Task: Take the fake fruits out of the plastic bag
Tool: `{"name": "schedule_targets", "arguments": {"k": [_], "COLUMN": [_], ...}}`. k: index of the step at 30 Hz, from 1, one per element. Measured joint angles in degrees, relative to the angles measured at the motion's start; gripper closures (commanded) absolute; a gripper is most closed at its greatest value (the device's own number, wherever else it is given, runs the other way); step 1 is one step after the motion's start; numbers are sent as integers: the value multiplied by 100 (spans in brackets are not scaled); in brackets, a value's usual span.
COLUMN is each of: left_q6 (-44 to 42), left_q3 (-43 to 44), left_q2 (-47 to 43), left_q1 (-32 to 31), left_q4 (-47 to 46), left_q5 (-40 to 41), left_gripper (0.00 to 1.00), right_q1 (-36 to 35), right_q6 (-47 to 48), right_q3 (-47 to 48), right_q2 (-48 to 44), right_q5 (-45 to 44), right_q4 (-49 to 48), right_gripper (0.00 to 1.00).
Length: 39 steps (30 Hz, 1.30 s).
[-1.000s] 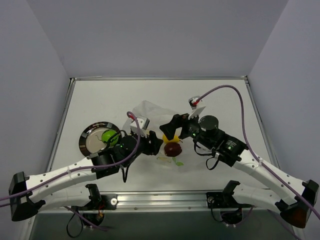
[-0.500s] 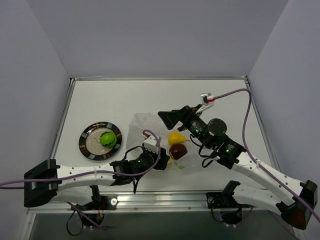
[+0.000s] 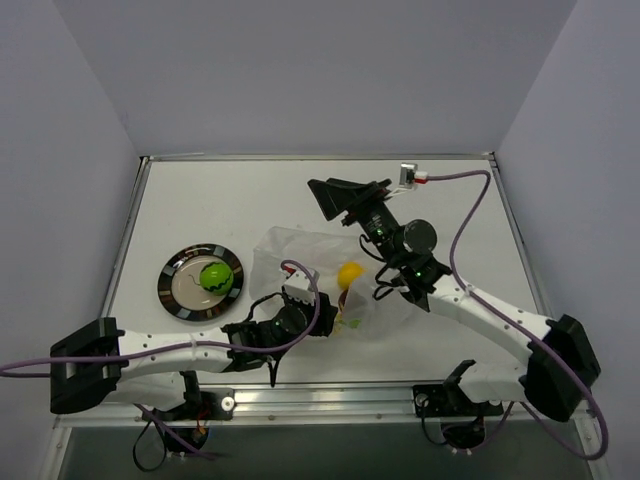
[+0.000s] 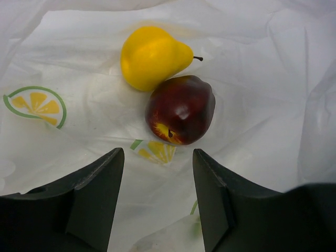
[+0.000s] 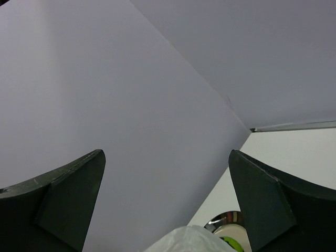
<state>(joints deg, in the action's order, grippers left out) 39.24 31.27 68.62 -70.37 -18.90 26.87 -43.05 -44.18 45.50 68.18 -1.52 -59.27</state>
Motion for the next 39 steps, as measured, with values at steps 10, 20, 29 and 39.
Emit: {"name": "schedule_targets", "arguments": {"k": [10, 20, 29, 39], "left_q6": [-24, -26, -20, 42], "left_q3": [66, 90, 702, 1021], "left_q2": [562, 444, 1392, 2181], "left_q1": [205, 299, 520, 564], "left_q4": [-160, -155, -247, -409], "left_q5": [-46, -157, -592, -1106], "left_gripper": [47, 47, 29, 3], "right_q1": [103, 55, -575, -588], "right_q6": [363, 1888, 1252, -44], "right_q3": [2122, 1812, 299, -1561], "right_q2": [1392, -424, -2280, -2710], "right_q5": [1276, 422, -1556, -2157], "right_q4": [1019, 4638, 6961, 7608], "right_gripper": [9, 9, 0, 32]}}
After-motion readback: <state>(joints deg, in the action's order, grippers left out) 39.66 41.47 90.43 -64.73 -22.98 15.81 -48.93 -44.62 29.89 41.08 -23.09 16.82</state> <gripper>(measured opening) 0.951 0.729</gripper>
